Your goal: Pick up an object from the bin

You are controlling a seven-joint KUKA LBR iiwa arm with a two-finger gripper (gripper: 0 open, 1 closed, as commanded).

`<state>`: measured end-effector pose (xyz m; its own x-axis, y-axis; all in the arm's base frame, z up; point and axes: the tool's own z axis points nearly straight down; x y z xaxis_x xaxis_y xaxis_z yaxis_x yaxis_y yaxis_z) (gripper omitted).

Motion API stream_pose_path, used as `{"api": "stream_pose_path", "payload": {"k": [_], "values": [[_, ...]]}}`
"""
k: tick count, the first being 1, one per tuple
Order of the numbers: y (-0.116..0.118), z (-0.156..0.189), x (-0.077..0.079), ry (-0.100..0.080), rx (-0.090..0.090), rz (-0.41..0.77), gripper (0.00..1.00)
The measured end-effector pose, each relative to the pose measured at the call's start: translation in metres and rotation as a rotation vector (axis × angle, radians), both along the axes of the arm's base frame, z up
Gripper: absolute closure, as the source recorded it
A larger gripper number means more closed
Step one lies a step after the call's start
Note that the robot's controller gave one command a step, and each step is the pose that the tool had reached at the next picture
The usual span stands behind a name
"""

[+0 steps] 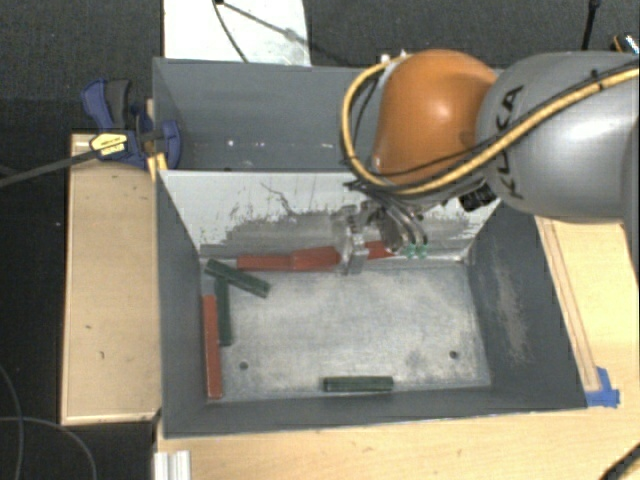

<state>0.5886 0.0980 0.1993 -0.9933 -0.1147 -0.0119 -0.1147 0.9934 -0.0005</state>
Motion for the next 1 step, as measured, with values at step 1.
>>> {"api": "stream_pose_path", "payload": {"k": [1], "values": [[-0.0165, 0.0683, -0.0018, 0.002, -0.003, 0.325, 1.0]]}}
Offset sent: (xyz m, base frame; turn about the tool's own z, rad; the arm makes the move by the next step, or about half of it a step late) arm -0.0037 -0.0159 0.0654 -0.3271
